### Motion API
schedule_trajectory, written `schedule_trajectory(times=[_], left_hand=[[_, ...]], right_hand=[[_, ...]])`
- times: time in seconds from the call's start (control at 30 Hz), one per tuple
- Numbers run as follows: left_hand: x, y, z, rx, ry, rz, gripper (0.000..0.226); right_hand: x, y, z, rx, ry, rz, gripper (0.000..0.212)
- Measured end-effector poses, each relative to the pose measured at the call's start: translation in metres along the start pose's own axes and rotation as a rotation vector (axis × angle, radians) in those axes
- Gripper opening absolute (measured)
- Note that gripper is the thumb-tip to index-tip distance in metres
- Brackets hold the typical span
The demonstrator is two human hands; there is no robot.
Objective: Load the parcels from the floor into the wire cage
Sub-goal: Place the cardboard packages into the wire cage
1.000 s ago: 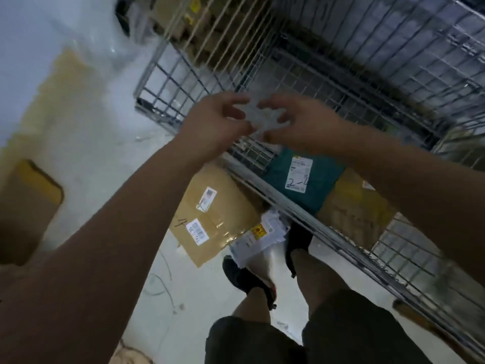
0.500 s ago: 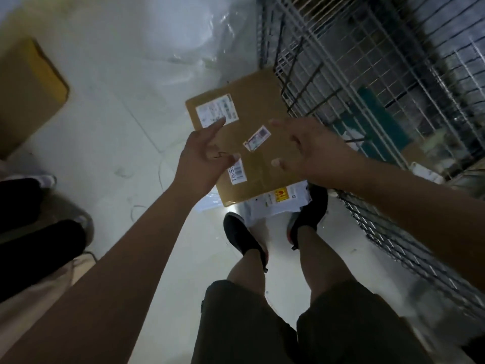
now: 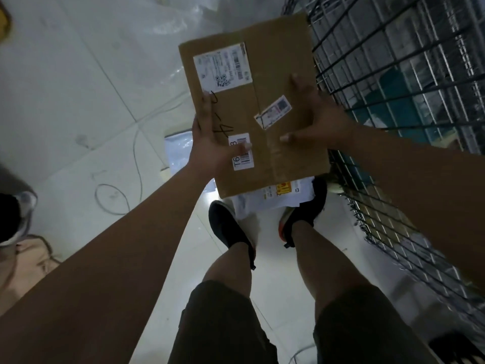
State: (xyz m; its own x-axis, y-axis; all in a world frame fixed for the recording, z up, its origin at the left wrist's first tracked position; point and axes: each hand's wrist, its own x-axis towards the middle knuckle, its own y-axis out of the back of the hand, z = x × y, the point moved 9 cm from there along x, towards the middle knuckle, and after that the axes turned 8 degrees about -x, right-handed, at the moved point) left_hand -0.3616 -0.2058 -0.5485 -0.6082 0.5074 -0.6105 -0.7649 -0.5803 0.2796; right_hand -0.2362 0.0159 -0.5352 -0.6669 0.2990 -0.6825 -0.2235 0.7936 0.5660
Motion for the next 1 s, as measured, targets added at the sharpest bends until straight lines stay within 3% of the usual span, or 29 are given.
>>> schedule_trajectory(times=[0.37,0.73,1.0], left_hand=[[-0.025,0.063,0.052,0.026,-0.104,0.02,0.14],[-0.124,0.186,0.197,0.158,-0.096,-0.062,0.127],[-0.204,0.229,0.332,0.319,-0.234,-0.037,0.124]], right_hand=[[-0.038,0.027,-0.049,0.047,0.037,0.178,0.128],[-0.133,0.104,-0.182,0.083,0.085,0.205,0.123],[-0.241,0.198,-0.244,0.144,0.068,0.298,0.12]])
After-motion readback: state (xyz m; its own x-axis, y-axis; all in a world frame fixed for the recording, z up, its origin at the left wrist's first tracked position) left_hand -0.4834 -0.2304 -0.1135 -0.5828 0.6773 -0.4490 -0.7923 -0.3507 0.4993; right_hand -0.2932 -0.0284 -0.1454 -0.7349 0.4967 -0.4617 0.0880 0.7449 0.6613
